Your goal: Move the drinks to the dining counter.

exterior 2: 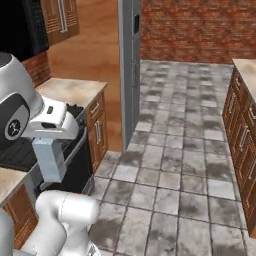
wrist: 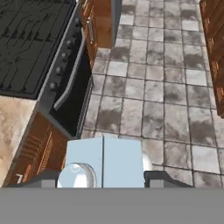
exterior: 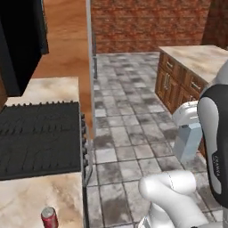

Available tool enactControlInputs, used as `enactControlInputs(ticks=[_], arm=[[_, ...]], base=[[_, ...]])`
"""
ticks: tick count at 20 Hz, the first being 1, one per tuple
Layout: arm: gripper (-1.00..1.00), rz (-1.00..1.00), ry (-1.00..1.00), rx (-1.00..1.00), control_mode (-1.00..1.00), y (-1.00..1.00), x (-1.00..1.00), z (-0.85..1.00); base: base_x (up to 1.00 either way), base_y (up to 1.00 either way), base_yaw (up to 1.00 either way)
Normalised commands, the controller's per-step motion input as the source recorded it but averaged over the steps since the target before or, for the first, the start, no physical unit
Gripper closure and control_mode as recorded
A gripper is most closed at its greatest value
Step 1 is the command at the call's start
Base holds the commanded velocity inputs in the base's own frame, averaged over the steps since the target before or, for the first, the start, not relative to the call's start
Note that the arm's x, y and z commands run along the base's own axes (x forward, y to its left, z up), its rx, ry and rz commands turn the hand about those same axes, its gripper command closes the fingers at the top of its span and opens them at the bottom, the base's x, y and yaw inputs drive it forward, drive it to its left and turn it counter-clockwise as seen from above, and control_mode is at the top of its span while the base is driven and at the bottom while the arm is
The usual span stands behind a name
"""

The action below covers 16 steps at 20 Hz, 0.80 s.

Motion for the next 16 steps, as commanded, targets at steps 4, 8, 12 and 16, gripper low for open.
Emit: enactControlInputs(ticks=[4,8,12,16], arm=[[1.0,0.0,0.0,0.0,1.0,0.0,0.0,0.0],[1.0,0.0,0.0,0.0,1.0,0.0,0.0,0.0],[1.0,0.0,0.0,0.0,1.0,0.0,0.0,0.0],[1.0,0.0,0.0,0.0,1.0,0.0,0.0,0.0]], base=[[0.0,0.13,-1.0],[0.04,0.01,-0.95],[0.56,-0.32,-0.68],[0.72,-0.34,-0.63]])
